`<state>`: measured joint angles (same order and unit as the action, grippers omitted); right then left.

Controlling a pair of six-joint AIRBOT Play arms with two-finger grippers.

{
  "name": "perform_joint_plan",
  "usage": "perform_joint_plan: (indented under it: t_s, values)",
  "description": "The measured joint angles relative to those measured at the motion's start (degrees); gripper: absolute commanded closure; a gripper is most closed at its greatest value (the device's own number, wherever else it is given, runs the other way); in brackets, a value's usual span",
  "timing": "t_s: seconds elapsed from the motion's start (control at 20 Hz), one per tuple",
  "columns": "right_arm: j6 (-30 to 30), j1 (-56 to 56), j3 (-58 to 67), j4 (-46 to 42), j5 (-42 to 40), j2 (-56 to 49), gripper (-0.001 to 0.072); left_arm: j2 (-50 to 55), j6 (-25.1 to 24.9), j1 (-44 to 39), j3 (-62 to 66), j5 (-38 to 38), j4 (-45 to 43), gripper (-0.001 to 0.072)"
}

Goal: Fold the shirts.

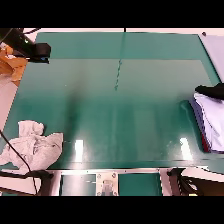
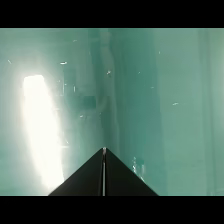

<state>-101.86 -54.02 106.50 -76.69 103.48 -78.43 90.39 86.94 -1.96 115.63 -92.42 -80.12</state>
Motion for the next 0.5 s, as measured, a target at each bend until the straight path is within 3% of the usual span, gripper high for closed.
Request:
perform_joint_plan:
  t_s: [0.35, 0.4, 0.45, 0.5]
  values:
    - [0.0, 0.0, -22.2, -13.8, -0.2, 3.6, 0.0677, 0.0, -0.3, 0.0, 0.0, -0.1, 1.0, 0.068]
    - [0.0, 0.0, -25.4, -15.1, -0.9, 3.7, 0.0472, 0.0, -0.3, 0.0, 0.0, -0.1, 1.0, 0.068]
    - [0.0, 0.0, -28.2, -15.8, -1.6, 3.7, 0.0151, 0.0, -0.4, 0.0, 0.0, -0.1, 1.0, 0.068]
    - [0.0, 0.0, -30.9, -16.6, -2.2, 3.7, 0.0092, 0.0, -0.4, 0.0, 0.0, -0.1, 1.1, 0.068]
